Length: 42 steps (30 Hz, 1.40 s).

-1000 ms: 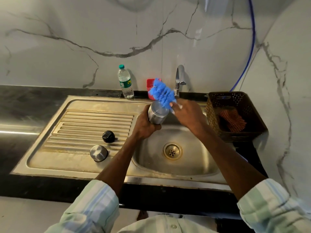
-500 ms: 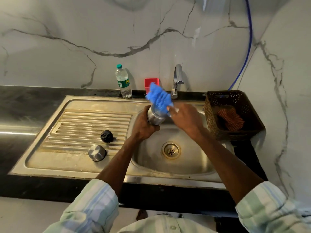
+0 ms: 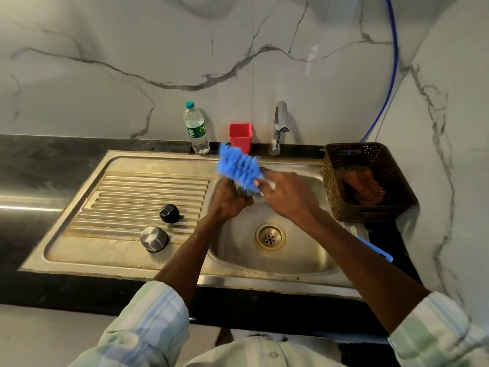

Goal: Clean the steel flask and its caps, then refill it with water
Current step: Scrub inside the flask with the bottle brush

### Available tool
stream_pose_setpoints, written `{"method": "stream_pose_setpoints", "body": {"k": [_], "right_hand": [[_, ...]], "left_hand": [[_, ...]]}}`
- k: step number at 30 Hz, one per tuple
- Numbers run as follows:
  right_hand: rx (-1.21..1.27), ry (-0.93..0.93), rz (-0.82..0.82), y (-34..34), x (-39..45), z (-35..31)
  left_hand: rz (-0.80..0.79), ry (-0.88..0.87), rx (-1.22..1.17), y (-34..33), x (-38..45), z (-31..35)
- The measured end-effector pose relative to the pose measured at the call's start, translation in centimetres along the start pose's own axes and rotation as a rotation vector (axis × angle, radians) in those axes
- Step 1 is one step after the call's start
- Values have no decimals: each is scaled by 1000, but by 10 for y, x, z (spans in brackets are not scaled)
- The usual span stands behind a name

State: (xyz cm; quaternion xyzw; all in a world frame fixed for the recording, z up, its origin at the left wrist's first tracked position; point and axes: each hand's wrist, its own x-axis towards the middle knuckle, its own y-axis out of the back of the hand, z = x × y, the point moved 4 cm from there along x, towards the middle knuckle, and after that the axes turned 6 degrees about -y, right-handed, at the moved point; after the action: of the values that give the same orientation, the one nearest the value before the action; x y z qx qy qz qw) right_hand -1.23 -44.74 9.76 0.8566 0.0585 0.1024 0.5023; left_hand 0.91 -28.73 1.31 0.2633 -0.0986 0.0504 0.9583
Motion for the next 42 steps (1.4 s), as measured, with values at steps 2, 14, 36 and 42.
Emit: {"method": "stream_pose_setpoints", "body": {"k": [2, 14, 36, 42], "right_hand": [[65, -162, 9, 4, 14, 12], [40, -55, 32, 3, -2, 21], [145, -122, 61, 15, -5, 79], [161, -28, 60, -2, -5, 48]], "left_hand": [[-9, -7, -29, -3, 1, 0], [28, 8, -76, -19, -7, 6], [115, 66, -107, -42, -22, 17], [177, 121, -148, -25, -15, 10]]}}
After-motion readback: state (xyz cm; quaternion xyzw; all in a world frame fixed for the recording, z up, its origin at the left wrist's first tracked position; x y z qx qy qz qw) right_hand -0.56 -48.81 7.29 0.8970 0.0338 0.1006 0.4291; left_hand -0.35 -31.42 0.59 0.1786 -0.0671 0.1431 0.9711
